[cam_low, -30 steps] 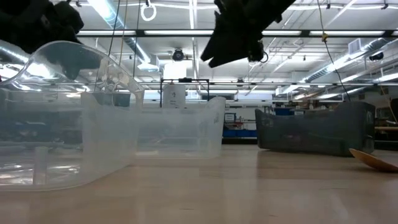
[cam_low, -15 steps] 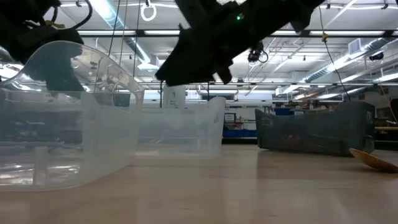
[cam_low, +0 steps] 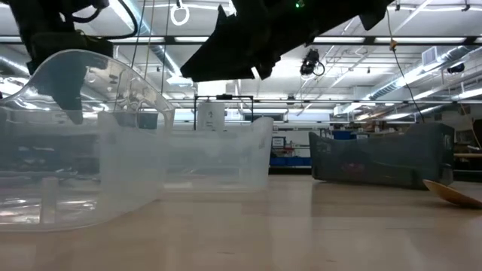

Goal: Sort silverware by color (type)
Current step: Put the violet spoon into the top transparent bin

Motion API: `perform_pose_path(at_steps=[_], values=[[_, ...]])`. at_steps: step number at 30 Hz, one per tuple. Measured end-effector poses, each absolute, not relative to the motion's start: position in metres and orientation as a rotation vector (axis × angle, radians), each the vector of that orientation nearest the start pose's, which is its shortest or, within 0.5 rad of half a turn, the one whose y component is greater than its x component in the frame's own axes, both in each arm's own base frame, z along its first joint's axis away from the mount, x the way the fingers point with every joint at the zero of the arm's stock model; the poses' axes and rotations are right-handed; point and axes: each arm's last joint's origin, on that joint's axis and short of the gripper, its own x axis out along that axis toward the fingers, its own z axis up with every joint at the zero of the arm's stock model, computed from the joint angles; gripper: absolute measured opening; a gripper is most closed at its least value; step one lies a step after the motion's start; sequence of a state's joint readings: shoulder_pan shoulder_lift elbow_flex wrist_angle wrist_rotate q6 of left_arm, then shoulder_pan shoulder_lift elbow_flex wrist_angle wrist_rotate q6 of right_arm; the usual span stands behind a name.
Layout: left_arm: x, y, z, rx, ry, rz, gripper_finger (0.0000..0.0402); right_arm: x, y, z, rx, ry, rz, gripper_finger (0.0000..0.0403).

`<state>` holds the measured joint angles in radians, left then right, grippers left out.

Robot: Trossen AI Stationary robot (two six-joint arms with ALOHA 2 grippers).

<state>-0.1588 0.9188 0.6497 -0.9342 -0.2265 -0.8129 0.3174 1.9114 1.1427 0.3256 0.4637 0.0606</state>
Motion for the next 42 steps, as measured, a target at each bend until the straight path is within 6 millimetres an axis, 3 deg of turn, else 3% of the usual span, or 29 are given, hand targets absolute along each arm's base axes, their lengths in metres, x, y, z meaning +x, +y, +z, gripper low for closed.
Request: perform_pose_path(at_steps=[4, 8, 21, 27, 31, 42], values=[[0.159, -0.026, 0.214, -0.509, 1.193, 0.513, 0.0062, 0.394, 0.118, 0.186, -0.198, 0.406, -0.077, 0.0155], [0.17, -0.039, 0.207, -0.528, 1.3, 0.504, 0.0062, 0.394, 0.122, 0.185, -0.181, 0.409, 0.059, 0.0155], [0.17, -0.056, 0.189, -0.406, 1.437, 0.519, 0.0064, 0.393, 0.128, 0.185, -0.218, 0.41, 0.162, 0.0155], [0.158, -0.056, 0.169, -0.391, 1.485, 0.578, 0.0129, 0.393, 0.128, 0.185, -0.222, 0.406, 0.162, 0.0155], [0.158, -0.056, 0.167, -0.414, 1.469, 0.587, 0.0171, 0.393, 0.128, 0.186, -0.222, 0.404, 0.162, 0.0155], [0.154, -0.055, 0.15, -0.434, 1.448, 0.563, 0.0168, 0.393, 0.128, 0.186, -0.222, 0.403, 0.162, 0.0155]])
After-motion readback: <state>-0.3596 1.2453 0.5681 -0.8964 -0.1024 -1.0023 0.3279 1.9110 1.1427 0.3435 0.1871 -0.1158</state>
